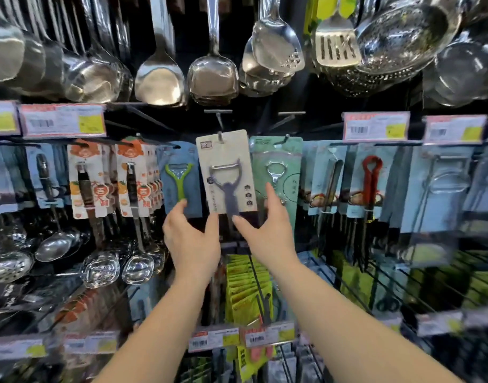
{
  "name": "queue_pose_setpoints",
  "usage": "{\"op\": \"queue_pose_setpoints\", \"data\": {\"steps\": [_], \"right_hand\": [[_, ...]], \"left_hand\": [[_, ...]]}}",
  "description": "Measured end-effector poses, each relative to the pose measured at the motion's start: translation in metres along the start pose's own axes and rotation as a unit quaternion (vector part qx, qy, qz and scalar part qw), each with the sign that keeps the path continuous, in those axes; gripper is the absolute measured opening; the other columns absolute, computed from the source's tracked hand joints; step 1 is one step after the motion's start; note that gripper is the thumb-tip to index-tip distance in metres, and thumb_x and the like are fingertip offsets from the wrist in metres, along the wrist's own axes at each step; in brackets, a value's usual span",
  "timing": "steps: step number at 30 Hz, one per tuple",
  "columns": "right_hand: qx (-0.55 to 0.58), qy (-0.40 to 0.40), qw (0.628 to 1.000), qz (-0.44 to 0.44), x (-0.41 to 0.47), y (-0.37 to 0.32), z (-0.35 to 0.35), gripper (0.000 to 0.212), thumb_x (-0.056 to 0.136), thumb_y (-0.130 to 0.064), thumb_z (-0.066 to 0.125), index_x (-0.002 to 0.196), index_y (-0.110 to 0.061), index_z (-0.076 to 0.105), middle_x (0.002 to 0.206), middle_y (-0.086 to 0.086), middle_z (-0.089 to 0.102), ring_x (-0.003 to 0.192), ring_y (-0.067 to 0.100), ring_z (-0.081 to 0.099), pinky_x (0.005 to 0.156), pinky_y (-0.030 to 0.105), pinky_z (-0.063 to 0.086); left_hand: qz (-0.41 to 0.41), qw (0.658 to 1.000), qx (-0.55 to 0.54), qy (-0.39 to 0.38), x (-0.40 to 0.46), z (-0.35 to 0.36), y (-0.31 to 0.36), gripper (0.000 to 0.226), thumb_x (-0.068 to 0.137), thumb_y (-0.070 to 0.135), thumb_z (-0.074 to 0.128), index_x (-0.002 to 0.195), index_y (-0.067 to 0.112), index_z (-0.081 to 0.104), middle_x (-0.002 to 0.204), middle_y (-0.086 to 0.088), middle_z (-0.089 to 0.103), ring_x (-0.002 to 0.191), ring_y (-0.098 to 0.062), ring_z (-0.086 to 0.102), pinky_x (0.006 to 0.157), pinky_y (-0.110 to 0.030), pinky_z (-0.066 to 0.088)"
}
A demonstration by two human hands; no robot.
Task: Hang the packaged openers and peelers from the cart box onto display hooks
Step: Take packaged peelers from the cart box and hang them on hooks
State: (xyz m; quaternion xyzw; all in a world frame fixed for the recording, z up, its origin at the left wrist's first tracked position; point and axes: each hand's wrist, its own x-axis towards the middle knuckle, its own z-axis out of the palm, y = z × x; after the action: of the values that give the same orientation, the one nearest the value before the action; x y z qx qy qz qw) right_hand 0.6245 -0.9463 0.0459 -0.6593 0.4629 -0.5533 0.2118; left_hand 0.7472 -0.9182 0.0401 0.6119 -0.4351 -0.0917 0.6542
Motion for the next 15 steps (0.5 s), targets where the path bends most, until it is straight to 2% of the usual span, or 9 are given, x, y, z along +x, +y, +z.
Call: {"op": "queue_pose_setpoints", "data": {"steps": [2, 4, 6, 10, 12, 15], "right_hand": [[-0.019, 0.016, 1.0, -0.001, -0.009, 0.02, -0.023, 0.084, 0.082, -0.046, 0.071, 0.15, -0.04, 0.022, 0.145, -0.007, 0.041, 0.131, 0.01, 0.04, 0.103, 0.031, 0.039], [-0.031, 0.038, 0.998, 0.025, -0.021, 0.045, -0.058, 0.075, 0.083, -0.044, 0.071, 0.146, -0.04, 0.03, 0.131, -0.011, 0.048, 0.118, 0.007, 0.048, 0.094, 0.028, 0.043], [-0.041, 0.071, 0.995, 0.063, -0.032, 0.07, -0.103, 0.068, 0.086, -0.039, 0.07, 0.144, -0.037, 0.035, 0.12, -0.013, 0.05, 0.11, 0.006, 0.051, 0.092, 0.029, 0.047], [-0.083, 0.146, 0.978, 0.123, -0.055, 0.122, -0.211, 0.061, 0.089, -0.035, 0.068, 0.143, -0.031, 0.04, 0.108, -0.016, 0.052, 0.1, 0.005, 0.053, 0.082, 0.02, 0.042], [-0.111, 0.175, 0.966, 0.153, -0.071, 0.149, -0.273, 0.06, 0.089, -0.035, 0.067, 0.143, -0.029, 0.041, 0.114, -0.012, 0.055, 0.108, 0.009, 0.055, 0.084, 0.022, 0.044], [-0.161, 0.215, 0.943, 0.195, -0.103, 0.189, -0.373, 0.058, 0.09, -0.034, 0.067, 0.142, -0.027, 0.043, 0.128, -0.003, 0.056, 0.115, 0.013, 0.055, 0.087, 0.025, 0.044]], "left_hand": [[0.123, 0.992, 0.025, 0.022, -0.021, 0.018, 0.002, 0.057, 0.091, 0.031, 0.063, 0.14, 0.009, 0.044, 0.147, -0.016, 0.042, 0.139, -0.029, 0.034, 0.116, -0.043, 0.025], [0.201, 0.979, 0.022, -0.014, -0.048, 0.046, 0.008, 0.054, 0.09, 0.031, 0.06, 0.136, 0.006, 0.049, 0.144, -0.018, 0.045, 0.137, -0.03, 0.036, 0.114, -0.039, 0.023], [0.235, 0.969, 0.016, -0.08, -0.075, 0.08, 0.022, 0.049, 0.091, 0.029, 0.061, 0.134, 0.008, 0.052, 0.142, -0.016, 0.048, 0.135, -0.03, 0.039, 0.114, -0.038, 0.024], [0.297, 0.925, 0.043, -0.234, -0.138, 0.162, 0.056, 0.043, 0.093, 0.028, 0.061, 0.132, 0.009, 0.055, 0.137, -0.013, 0.054, 0.132, -0.032, 0.044, 0.111, -0.043, 0.029], [0.313, 0.893, 0.06, -0.319, -0.182, 0.21, 0.076, 0.045, 0.094, 0.034, 0.058, 0.134, 0.015, 0.053, 0.139, -0.008, 0.051, 0.134, -0.028, 0.041, 0.112, -0.04, 0.028], [0.33, 0.849, 0.074, -0.407, -0.265, 0.283, 0.105, 0.048, 0.093, 0.039, 0.058, 0.136, 0.018, 0.051, 0.14, -0.007, 0.049, 0.132, -0.027, 0.039, 0.111, -0.04, 0.029]]}}
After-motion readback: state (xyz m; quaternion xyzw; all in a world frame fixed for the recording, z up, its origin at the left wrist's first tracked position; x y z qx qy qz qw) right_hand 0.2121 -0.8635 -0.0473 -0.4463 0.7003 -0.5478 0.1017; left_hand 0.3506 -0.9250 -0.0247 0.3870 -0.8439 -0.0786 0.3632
